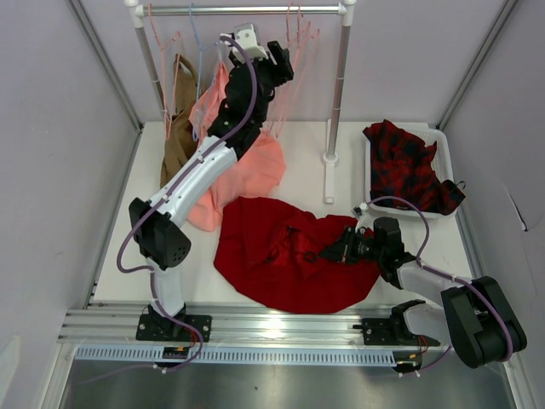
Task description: Place the skirt on the hanger
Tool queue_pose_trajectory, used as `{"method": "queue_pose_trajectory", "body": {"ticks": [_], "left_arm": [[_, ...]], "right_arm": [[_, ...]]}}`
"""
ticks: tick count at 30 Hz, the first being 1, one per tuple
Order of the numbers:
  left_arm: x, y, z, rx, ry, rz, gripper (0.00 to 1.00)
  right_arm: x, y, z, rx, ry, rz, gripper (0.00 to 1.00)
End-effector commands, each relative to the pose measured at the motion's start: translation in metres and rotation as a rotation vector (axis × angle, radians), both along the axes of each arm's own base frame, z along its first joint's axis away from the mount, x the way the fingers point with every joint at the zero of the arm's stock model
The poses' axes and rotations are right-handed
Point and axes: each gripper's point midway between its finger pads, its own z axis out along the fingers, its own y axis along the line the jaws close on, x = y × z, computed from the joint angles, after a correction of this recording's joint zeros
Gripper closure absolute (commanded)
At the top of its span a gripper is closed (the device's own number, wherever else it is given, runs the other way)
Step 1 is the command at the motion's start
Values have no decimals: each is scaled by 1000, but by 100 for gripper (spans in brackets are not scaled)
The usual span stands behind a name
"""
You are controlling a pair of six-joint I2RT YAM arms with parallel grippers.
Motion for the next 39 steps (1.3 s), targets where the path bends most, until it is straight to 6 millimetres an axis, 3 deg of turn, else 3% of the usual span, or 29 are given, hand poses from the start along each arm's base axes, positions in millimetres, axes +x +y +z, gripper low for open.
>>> {"method": "queue_pose_trajectory", "body": {"ticks": [1, 2, 4, 5, 6, 10, 19, 29, 32, 39], "left_arm": [[-8, 11, 49, -59, -104, -41, 31], [-8, 12, 58, -64, -120, -51, 31], [5, -1, 41, -21, -87, -94, 31], [3, -2, 57, -28, -121, -114, 31], [9, -10, 48, -13, -113, -138, 31], [10, -26, 49, 10, -146, -210, 31], [28, -14, 30, 0, -96, -146, 32], [21, -13, 36, 11, -150, -202, 32], [14, -8, 46, -1, -182, -198, 32], [18, -3, 40, -14, -169, -187, 33]], "right_arm": [[8, 5, 13, 12, -80, 21, 100], [8, 5, 13, 12, -80, 21, 100], [8, 6, 13, 12, -78, 26, 100], [8, 5, 11, 10, -73, 24, 100], [9, 5, 11, 9, -75, 23, 100], [9, 5, 11, 7, -74, 22, 100], [7, 7, 9, 9, -69, 31, 100], [6, 10, 7, 6, -71, 41, 100], [5, 10, 6, 4, -70, 43, 100], [5, 11, 5, 3, -67, 45, 100]]}}
